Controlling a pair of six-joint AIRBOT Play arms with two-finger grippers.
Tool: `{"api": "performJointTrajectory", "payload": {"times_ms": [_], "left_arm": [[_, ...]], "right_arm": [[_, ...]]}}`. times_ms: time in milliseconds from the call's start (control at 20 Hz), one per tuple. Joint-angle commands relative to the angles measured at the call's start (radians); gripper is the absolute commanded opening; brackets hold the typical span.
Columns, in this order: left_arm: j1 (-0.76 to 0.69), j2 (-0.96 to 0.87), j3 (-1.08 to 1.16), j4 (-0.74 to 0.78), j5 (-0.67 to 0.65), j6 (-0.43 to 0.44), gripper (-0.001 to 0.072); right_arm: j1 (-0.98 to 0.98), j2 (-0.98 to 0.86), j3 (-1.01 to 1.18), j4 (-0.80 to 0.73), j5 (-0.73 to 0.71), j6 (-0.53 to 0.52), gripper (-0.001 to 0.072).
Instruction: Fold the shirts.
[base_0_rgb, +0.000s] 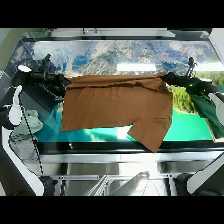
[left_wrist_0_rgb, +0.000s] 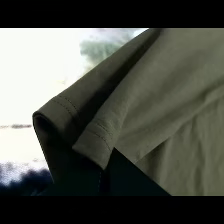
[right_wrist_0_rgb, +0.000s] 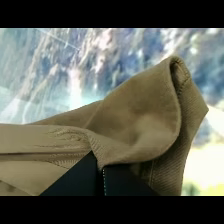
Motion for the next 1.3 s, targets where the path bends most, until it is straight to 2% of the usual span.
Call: {"api": "performJointTrajectory", "payload": {"times_ms": [0, 100, 150, 200, 250, 400, 500, 600, 750, 800, 900, 1050, 1250], "left_arm": [[0.003, 0.0, 0.001, 0.008, -0.008, -0.001, 0.001], [0.003, 0.0, 0.001, 0.008, -0.014, -0.001, 0.0016], [0.003, 0.003, 0.001, 0.007, -0.018, -0.001, 0.0094], [0.003, 0.007, 0.001, 0.006, -0.027, -0.001, 0.0231], [0.003, 0.015, 0.002, 0.005, -0.036, -0.001, 0.0234], [0.017, 0.063, 0.002, 0.006, -0.069, -0.001, 0.0233], [0.041, 0.111, 0.001, 0.008, -0.113, -0.006, 0.0234], [0.083, 0.167, 0.001, 0.016, -0.176, -0.095, 0.0233], [0.136, 0.248, -0.003, 0.223, -0.34, -0.316, 0.0232], [0.141, 0.276, -0.039, 0.299, -0.403, -0.38, 0.0232], [0.138, 0.356, -0.203, 0.374, -0.445, -0.424, 0.0233], [0.121, 0.49, -0.557, 0.375, -0.341, -0.418, 0.0233], [0.086, 0.537, -0.859, 0.373, -0.249, -0.387, 0.0233]], "right_arm": [[0.004, 0.0, 0.002, -0.053, -0.004, 0.001, 0.0014], [0.004, 0.0, 0.005, -0.053, -0.003, 0.0, 0.0015], [0.004, 0.0, 0.007, -0.052, -0.002, 0.0, 0.0018], [0.004, 0.0, 0.014, -0.053, -0.001, 0.0, 0.0115], [0.004, 0.002, 0.021, -0.053, 0.002, 0.0, 0.028], [0.003, 0.031, 0.04, -0.118, 0.01, 0.002, 0.0285], [-0.005, 0.081, 0.051, -0.264, 0.025, 0.103, 0.0287], [-0.027, 0.162, 0.051, -0.469, 0.058, 0.301, 0.03], [-0.072, 0.297, 0.049, -0.674, 0.202, 0.489, 0.0298], [-0.088, 0.333, 0.045, -0.677, 0.262, 0.495, 0.0298], [-0.118, 0.406, -0.008, -0.676, 0.347, 0.534, 0.0298], [-0.145, 0.523, -0.196, -0.647, 0.396, 0.563, 0.0298], [-0.145, 0.668, -0.436, -0.529, 0.39, 0.517, 0.0298]]}}
